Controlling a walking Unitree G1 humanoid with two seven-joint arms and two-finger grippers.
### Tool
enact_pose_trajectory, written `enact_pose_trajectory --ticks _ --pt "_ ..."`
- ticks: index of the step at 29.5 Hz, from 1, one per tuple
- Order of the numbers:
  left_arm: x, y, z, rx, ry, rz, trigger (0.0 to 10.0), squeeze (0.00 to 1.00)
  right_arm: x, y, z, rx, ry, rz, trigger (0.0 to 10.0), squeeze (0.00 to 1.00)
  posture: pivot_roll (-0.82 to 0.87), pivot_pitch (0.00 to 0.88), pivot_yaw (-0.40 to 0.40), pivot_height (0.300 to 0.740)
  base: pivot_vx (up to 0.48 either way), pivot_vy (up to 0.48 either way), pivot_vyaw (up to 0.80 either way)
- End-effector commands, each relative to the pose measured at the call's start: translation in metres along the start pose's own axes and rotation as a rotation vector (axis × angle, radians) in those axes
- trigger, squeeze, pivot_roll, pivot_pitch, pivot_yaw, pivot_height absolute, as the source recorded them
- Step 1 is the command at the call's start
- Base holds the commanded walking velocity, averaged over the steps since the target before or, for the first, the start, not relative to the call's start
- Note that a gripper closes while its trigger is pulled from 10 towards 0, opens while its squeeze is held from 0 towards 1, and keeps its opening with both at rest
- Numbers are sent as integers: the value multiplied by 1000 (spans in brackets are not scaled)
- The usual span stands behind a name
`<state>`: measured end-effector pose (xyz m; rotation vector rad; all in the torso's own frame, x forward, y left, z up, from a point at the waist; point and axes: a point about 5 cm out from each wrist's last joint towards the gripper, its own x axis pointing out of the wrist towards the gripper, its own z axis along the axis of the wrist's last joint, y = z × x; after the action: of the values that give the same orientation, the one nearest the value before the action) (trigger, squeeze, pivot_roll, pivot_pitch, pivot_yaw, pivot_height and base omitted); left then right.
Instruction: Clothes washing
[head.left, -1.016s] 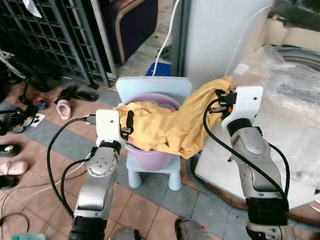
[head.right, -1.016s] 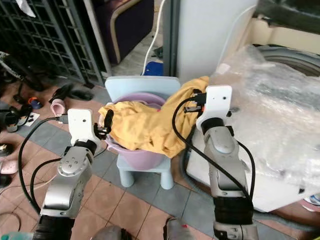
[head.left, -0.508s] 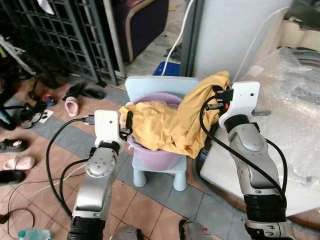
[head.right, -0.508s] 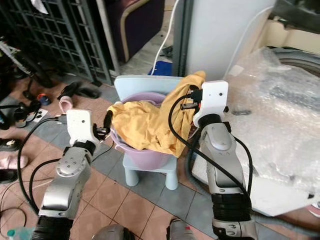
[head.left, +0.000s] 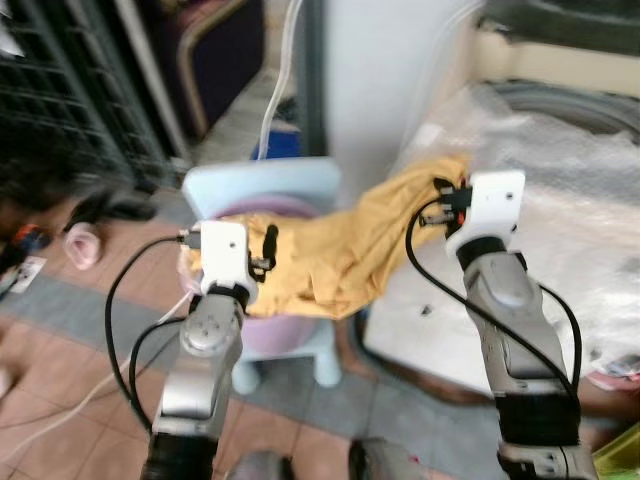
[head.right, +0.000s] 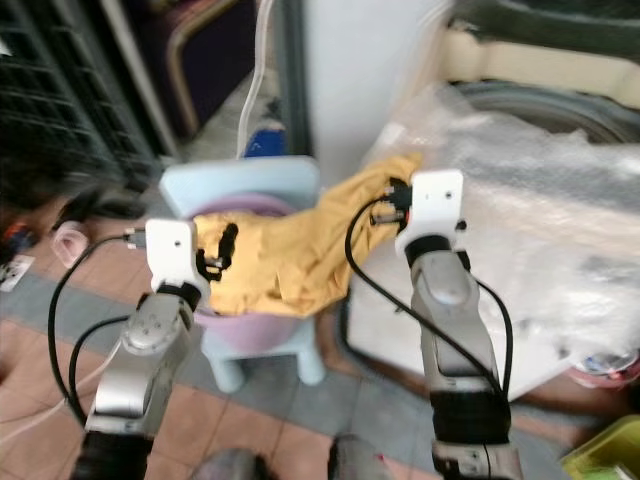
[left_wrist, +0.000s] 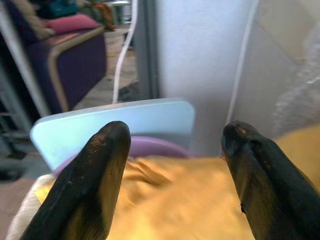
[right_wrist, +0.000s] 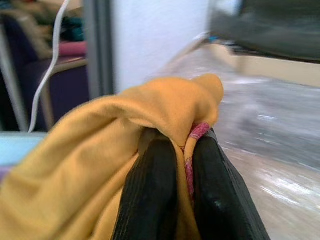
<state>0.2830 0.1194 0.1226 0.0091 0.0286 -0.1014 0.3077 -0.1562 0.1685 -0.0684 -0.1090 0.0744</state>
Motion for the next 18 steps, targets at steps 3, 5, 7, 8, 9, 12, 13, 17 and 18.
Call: enact_pose_trajectory --ticks 3,5,7,8,9,12,13,17,18 --pt "1 4 1 -1 -4 12 10000 0 0 0 8 -6 -42 -9 10000 0 -80 22 70 740 0 0 -800" --pt "1 4 1 -3 -5 15 10000 0 0 -1 8 -7 -42 -10 10000 0 -81 22 71 740 0 0 -800" --pt "1 4 1 -4 -5 16 10000 0 0 -2 8 -8 -42 -12 10000 0 -83 23 70 740 0 0 0" --pt "1 4 1 -5 -4 17 10000 0 0 -2 8 -9 -42 -13 10000 0 -83 23 70 740 0 0 0" --pt "1 4 1 -5 -4 17 10000 0 0 -2 8 -9 -42 -13 10000 0 -83 23 70 740 0 0 0" --pt "1 4 1 -7 -2 19 10000 0 0 -3 8 -9 -42 -16 10000 0 -83 25 69 740 0 0 0" --pt "1 4 1 -8 -1 20 10000 0 0 -3 8 -10 -42 -16 10000 0 -83 25 69 740 0 0 0" --pt "1 5 0 -11 2 25 10000 0 0 -3 8 -10 -42 -15 10000 0 -83 25 69 740 0 0 0" --pt "1 5 0 -12 2 26 10000 0 0 -3 8 -9 -42 -15 10000 0 -83 25 69 740 0 0 0"
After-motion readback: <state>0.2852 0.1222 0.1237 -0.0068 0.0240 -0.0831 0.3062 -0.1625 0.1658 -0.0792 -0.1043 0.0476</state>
